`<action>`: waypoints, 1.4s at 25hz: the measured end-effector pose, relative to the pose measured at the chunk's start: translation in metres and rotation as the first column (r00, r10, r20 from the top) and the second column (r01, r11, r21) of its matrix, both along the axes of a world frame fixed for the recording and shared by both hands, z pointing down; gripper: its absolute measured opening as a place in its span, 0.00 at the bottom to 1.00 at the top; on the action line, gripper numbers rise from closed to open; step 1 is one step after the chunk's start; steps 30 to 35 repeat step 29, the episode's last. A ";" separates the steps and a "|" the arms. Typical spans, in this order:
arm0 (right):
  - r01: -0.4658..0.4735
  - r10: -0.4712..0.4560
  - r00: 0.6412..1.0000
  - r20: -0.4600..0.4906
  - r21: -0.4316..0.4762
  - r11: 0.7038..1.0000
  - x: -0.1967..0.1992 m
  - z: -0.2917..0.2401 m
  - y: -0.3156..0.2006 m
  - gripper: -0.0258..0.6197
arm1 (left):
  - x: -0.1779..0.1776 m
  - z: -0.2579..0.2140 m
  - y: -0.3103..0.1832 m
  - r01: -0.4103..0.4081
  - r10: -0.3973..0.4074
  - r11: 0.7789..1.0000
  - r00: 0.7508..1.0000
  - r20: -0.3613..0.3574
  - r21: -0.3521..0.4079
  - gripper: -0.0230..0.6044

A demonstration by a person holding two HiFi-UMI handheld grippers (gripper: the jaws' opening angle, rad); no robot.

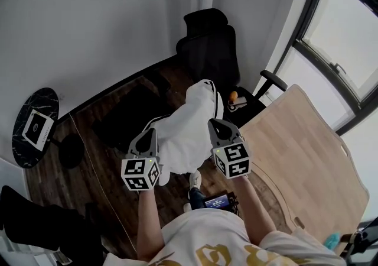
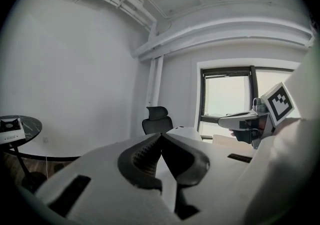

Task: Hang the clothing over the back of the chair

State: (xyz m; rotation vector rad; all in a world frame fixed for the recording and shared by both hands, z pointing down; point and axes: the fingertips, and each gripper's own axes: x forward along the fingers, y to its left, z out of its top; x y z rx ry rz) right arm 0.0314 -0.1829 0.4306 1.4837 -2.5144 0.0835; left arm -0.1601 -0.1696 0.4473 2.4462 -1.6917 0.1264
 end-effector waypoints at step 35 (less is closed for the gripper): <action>-0.005 0.004 1.000 -0.014 -0.025 1.000 -0.006 0.010 0.001 0.06 | -0.016 0.008 0.006 0.029 -0.028 1.000 0.999 0.027 -0.011 0.07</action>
